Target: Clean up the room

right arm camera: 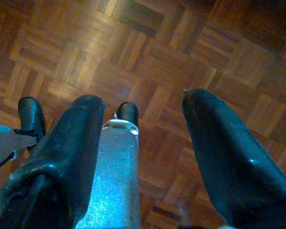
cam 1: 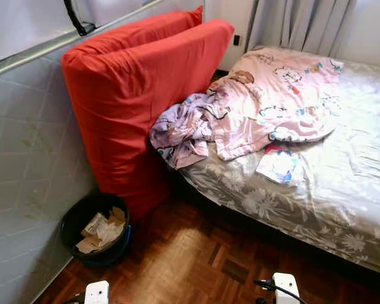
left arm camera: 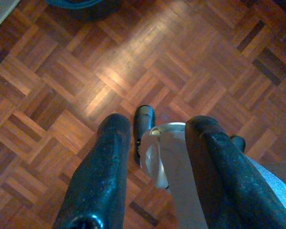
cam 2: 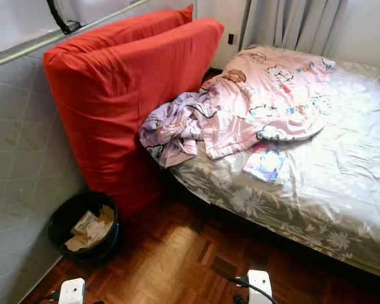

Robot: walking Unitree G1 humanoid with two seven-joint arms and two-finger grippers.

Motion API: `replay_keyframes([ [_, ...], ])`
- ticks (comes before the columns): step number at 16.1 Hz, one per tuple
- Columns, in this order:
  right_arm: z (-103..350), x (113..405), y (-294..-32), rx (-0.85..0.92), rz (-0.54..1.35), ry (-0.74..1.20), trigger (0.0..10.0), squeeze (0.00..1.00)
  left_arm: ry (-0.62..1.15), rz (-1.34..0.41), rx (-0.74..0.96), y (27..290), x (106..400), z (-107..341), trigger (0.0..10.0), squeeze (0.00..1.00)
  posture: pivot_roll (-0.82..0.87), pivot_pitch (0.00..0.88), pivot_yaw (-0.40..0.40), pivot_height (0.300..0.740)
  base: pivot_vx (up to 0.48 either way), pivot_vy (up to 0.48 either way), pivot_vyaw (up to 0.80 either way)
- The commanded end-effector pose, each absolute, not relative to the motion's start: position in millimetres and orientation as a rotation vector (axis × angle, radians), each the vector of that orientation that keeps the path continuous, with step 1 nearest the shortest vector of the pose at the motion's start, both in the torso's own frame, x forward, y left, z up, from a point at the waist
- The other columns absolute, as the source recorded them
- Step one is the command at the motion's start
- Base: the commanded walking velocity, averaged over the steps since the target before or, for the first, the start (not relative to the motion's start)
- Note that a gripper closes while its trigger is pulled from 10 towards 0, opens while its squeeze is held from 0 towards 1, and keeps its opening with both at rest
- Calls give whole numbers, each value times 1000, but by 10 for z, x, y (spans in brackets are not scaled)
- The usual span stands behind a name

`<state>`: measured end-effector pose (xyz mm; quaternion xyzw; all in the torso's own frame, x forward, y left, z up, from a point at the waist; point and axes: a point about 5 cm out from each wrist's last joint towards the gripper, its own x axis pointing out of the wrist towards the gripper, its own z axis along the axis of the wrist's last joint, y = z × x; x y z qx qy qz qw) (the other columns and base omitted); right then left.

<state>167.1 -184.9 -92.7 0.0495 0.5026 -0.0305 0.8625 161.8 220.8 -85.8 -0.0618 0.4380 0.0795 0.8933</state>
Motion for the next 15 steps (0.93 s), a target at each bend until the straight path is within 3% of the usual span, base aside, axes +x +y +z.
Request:
replay_keyframes([
  [1, -906, 1618, -2052, 312, -191, 961, 10000, 0, 817, 84, -123, 2125, 1920, -723, 10000, 0, 19, 31, -33, 740, 0, 0, 0],
  [15, -900, 1633, -2056, 301, -186, 962, 10000, 0, 813, 76, -125, 2117, 1940, -714, 10000, 0, 19, 25, -37, 740, 259, 0, -90],
])
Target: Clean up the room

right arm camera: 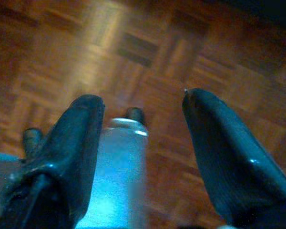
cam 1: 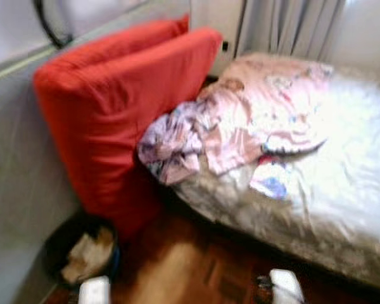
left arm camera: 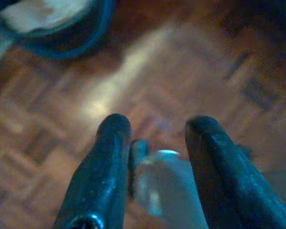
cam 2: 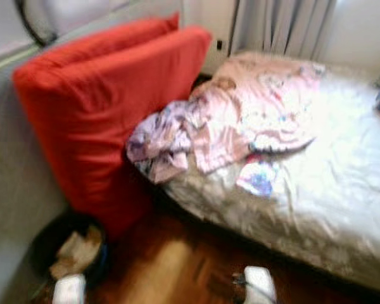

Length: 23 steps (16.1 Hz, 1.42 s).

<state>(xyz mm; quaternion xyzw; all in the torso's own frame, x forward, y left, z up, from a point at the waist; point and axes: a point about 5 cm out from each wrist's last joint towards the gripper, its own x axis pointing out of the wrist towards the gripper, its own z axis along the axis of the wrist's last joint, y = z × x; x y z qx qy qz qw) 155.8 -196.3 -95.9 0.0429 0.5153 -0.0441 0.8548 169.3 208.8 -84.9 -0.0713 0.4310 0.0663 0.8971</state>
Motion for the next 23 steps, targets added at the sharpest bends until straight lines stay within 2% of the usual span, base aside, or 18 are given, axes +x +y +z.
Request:
replay_keyframes([
  [1, -899, 1634, -2058, 300, -185, 963, 10000, 0, 813, 77, -126, 2116, 1934, -717, 10000, 0, 19, 28, -39, 740, 311, 0, 0],
  [9, -897, 1636, -2068, 298, -187, 964, 10000, 0, 812, 78, -136, 2096, 1926, -724, 10000, 0, 17, 37, -42, 740, 310, 0, 0],
  [15, -900, 1634, -2056, 291, -175, 972, 10000, 0, 810, 77, -130, 2110, 1930, -719, 10000, 0, 18, 40, -37, 740, 312, 0, -671],
  [18, -895, 1643, -2052, 303, -182, 954, 10000, 0, 812, 77, -125, 2112, 1929, -719, 10000, 0, 17, 42, -35, 740, 316, 0, 0],
  [23, -891, 1642, -2057, 299, -173, 943, 10000, 0, 754, 74, -152, 2094, 2032, -657, 10000, 0, 13, 43, -34, 740, 0, 0, 0],
])
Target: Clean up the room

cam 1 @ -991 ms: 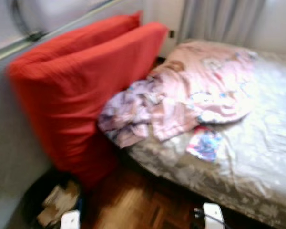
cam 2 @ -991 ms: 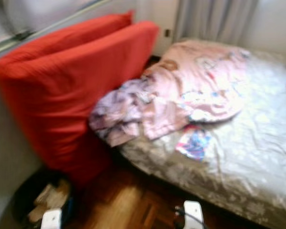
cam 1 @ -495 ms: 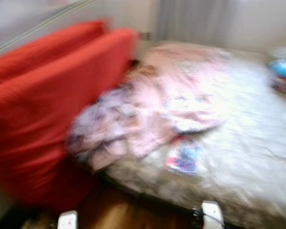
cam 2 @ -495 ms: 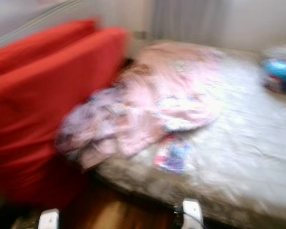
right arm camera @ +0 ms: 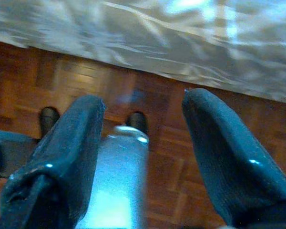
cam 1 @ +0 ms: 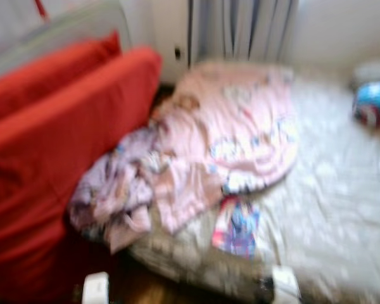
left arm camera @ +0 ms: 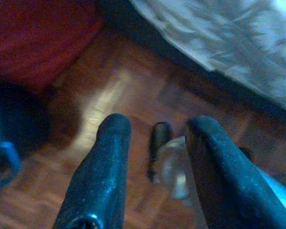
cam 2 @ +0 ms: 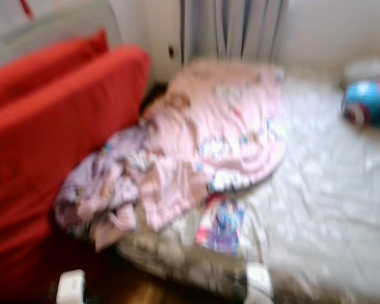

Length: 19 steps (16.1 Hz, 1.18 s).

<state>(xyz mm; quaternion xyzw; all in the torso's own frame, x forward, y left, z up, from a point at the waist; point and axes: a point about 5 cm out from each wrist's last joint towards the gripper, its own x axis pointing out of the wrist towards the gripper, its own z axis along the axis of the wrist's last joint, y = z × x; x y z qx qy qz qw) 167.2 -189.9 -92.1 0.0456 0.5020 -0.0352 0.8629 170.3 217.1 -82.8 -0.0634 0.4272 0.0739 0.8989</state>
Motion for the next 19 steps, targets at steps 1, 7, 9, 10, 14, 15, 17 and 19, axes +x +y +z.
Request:
replay_keyframes([
  [1, -887, 1647, -2059, 299, -172, 935, 10000, 0, 742, 74, -165, 2088, 2062, -640, 10000, 0, 15, 43, -35, 740, 0, 0, 0],
  [7, -897, 1629, -2059, 236, -164, 954, 10000, 0, 824, 62, -113, 2097, 1975, -705, 10000, 0, 3, 32, -22, 740, 0, 0, 0],
  [9, -898, 1627, -2058, 231, -162, 956, 10000, 0, 832, 75, -112, 2127, 1933, -721, 10000, 0, 5, 23, -23, 740, 0, 0, 0],
  [10, -899, 1627, -2059, 215, -156, 961, 10000, 0, 839, 87, -112, 2160, 1896, -734, 10000, 0, 2, 15, -22, 740, 0, 0, 0],
  [14, -896, 1634, -2055, 224, -161, 956, 10000, 0, 826, 86, -114, 2154, 1930, -716, 10000, 0, -3, 0, -16, 740, 0, 0, 0],
  [15, -894, 1638, -2051, 225, -158, 953, 10000, 0, 815, 82, -114, 2144, 1964, -699, 10000, 0, -4, 0, -14, 740, 0, 0, 0],
  [17, -895, 1638, -2045, 226, -156, 952, 10000, 0, 811, 79, -112, 2143, 1978, -692, 10000, 0, -5, 0, -11, 740, 0, 0, 0],
  [19, -898, 1634, -2036, 226, -154, 954, 10000, 0, 811, 78, -108, 2148, 1982, -689, 10000, 0, -4, 0, -7, 740, 0, 0, 0],
])
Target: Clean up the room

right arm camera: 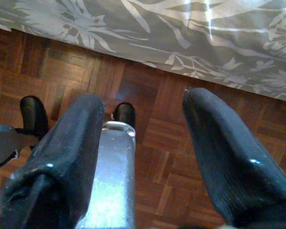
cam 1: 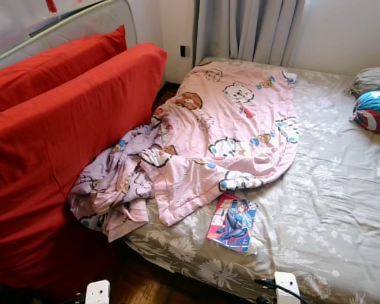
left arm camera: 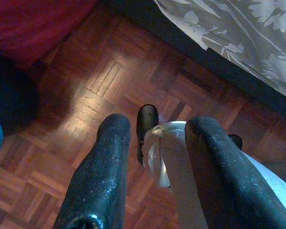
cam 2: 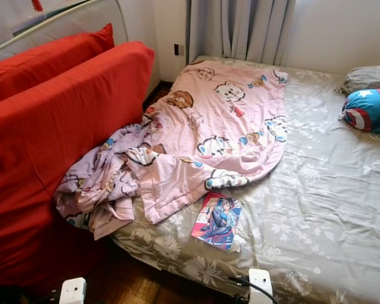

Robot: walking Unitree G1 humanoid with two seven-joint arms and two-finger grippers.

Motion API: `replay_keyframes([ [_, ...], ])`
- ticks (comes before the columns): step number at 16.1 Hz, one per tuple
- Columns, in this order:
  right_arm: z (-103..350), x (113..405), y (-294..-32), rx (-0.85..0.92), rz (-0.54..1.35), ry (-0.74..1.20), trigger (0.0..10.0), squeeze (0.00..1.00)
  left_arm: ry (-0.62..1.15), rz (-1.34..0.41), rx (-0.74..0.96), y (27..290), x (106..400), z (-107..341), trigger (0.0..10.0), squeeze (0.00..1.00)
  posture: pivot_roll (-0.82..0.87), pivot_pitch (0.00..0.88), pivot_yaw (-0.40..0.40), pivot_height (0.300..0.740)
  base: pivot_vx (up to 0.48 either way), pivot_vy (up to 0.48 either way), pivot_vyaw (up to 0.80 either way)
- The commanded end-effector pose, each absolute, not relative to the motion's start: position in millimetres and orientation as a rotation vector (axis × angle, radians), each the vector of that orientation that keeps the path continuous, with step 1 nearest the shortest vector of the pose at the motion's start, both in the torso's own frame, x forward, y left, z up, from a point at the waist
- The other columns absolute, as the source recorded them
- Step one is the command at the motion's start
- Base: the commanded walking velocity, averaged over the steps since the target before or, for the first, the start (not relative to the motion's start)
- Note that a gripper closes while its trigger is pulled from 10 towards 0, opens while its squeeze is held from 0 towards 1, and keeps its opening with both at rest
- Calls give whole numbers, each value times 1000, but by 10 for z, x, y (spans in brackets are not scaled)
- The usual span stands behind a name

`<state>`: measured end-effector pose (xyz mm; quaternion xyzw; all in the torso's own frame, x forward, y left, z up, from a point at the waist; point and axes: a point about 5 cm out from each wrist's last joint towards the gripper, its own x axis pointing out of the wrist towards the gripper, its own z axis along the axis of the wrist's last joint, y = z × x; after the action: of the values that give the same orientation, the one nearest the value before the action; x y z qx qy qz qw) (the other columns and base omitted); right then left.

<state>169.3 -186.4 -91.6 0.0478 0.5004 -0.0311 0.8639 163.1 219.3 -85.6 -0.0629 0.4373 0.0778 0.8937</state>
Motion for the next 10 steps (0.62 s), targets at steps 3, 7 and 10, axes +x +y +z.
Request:
replay_keyframes([
  [3, -902, 1625, -2039, 226, -156, 957, 10000, 0, 812, 77, -111, 2153, 1979, -689, 10000, 0, -5, 0, -4, 740, 0, 0, 0],
  [7, -896, 1639, -2039, 228, -157, 953, 10000, 0, 815, 68, -133, 2133, 1985, -691, 10000, 0, -5, 0, -9, 740, 0, 0, 0],
  [10, -894, 1643, -2043, 231, -161, 951, 10000, 0, 816, 68, -142, 2114, 1972, -701, 10000, 0, -3, 0, -8, 740, 0, 0, 0],
])
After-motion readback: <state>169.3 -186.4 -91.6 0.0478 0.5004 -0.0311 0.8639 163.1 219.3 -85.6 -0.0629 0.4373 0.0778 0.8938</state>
